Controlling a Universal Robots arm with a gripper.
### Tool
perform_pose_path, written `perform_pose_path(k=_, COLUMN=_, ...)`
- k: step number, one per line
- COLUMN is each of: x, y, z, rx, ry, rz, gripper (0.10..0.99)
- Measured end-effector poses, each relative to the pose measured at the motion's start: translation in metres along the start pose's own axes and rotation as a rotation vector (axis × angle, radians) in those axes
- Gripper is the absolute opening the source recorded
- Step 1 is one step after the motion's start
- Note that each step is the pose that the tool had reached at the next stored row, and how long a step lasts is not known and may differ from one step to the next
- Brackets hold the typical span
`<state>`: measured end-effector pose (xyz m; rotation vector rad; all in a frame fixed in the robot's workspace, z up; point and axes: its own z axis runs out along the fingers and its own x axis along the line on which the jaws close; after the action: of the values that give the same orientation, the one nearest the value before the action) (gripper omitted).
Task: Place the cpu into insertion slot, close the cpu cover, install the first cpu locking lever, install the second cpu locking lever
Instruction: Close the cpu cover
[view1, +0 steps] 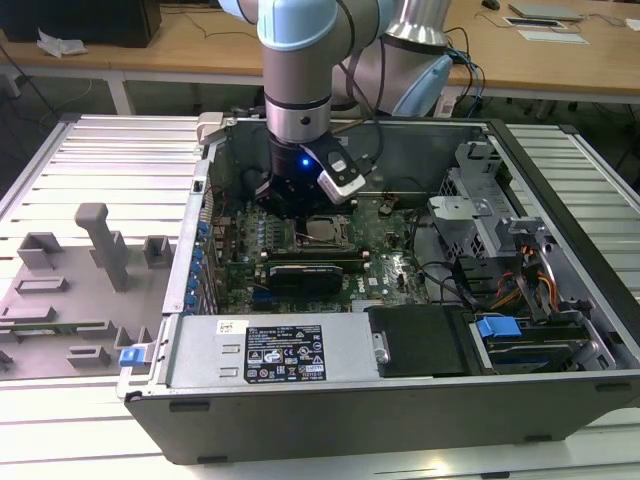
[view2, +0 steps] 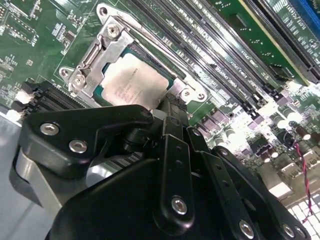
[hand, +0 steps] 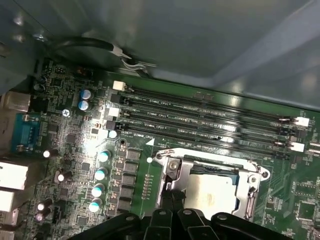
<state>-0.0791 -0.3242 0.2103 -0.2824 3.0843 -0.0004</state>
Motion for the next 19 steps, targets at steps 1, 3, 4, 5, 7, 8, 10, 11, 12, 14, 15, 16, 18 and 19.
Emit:
perform_pose_path(k=1, x=-0.0001, y=0.0, z=-0.0017, rx=0.0, ry=0.0, rz=-0.001, gripper=0.106)
perform_pose_path(k=3, x=-0.0001, y=0.0, z=-0.0023, rx=-0.011, ry=-0.0023, rz=-0.001, gripper=0.106)
perform_pose_path(k=4, x=-0.0001, y=0.0, z=-0.0023, rx=-0.019, ry=-0.004, rz=-0.001, gripper=0.106)
perform_pose_path(k=5, x=-0.0001, y=-0.0002, z=-0.0023, rx=-0.031, ry=-0.0062, rz=0.0, gripper=0.106)
perform_pose_path(k=7, x=0.0001, y=-0.0017, z=-0.0019, rx=-0.057, ry=-0.0109, rz=0.001, gripper=0.106)
perform_pose_path(k=8, x=0.0003, y=-0.0026, z=-0.0016, rx=-0.07, ry=-0.0134, rz=0.002, gripper=0.106)
perform_pose_path(k=10, x=0.0008, y=-0.0048, z=-0.0006, rx=-0.086, ry=-0.0163, rz=0.002, gripper=0.106)
perform_pose_path(k=11, x=0.001, y=-0.0062, z=-0.0002, rx=-0.087, ry=-0.0167, rz=0.002, gripper=0.106)
perform_pose_path(k=12, x=0.0014, y=-0.0081, z=0.0002, rx=-0.088, ry=-0.0166, rz=0.002, gripper=0.106)
perform_pose_path(k=14, x=0.0016, y=-0.0101, z=0.001, rx=-0.089, ry=-0.0169, rz=0.003, gripper=0.106)
perform_pose_path(k=15, x=0.0014, y=-0.0105, z=0.0013, rx=-0.091, ry=-0.0172, rz=0.003, gripper=0.106)
perform_pose_path(k=16, x=0.0012, y=-0.0107, z=0.0015, rx=-0.094, ry=-0.0177, rz=0.003, gripper=0.106)
perform_pose_path(k=18, x=0.0009, y=-0.0107, z=0.002, rx=-0.1, ry=-0.0189, rz=0.003, gripper=0.106)
perform_pose_path(k=19, x=0.0007, y=-0.0108, z=0.0024, rx=-0.104, ry=-0.0197, rz=0.003, gripper=0.106)
